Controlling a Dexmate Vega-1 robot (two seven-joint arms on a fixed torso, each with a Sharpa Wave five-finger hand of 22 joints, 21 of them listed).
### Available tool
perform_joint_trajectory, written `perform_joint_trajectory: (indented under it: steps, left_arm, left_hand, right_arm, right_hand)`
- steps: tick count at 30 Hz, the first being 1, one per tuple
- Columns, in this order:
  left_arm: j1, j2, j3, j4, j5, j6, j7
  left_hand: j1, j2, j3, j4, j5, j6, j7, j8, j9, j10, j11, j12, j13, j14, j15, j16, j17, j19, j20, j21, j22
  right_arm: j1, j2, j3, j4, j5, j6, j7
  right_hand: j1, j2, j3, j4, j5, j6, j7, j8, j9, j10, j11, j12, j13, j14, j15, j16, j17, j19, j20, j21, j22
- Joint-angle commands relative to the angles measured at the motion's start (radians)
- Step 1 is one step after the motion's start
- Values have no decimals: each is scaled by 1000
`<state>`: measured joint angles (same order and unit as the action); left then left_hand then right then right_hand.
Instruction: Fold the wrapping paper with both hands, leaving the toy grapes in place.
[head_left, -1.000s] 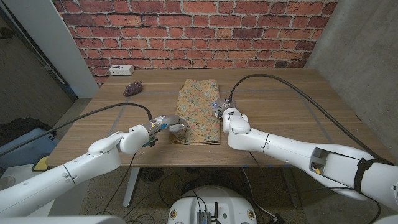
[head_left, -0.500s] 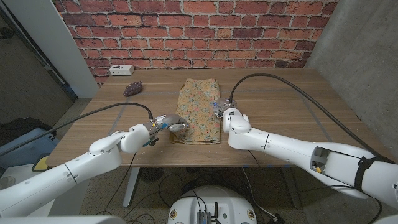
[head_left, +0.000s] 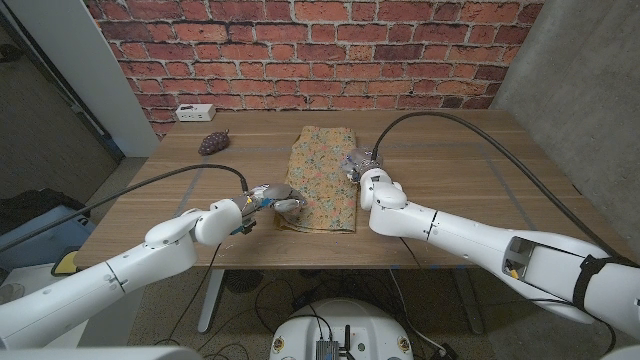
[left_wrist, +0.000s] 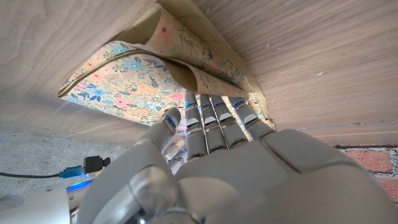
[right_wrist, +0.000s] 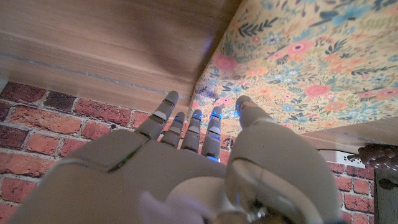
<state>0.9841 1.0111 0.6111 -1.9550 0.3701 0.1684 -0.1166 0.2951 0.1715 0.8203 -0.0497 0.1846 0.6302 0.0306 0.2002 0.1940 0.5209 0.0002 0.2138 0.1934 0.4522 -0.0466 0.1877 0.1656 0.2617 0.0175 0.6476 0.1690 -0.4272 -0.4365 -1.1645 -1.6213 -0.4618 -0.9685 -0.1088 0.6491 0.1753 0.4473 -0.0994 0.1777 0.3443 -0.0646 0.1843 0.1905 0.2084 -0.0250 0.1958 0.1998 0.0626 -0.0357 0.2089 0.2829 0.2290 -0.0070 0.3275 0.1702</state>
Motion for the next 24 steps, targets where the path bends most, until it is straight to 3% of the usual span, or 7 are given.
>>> perform_joint_trajectory:
  steps: [1,24]
  left_arm:
    - [19,5,-4,-19,1,7,2]
    - [62,21,-21,-69,-7,66,22]
  left_hand:
    - [-9,-1,8,-2,-1,17,2,0,2,17,0,6,4,14,-5,2,2,49,44,6,6]
    - [-14,-3,14,-1,-1,31,4,1,3,31,3,8,5,31,-4,1,1,55,43,0,6]
  right_arm:
    - [27,31,27,42,-19,46,-49]
    - [150,149,4,359,50,89,29]
  right_hand:
    - [-8,-6,-5,1,3,-7,2,1,1,-5,2,-2,2,1,-36,9,-1,2,6,-2,5]
    - [-15,-4,-10,2,3,-10,1,3,1,-9,6,0,3,0,-35,10,-5,4,7,-8,6]
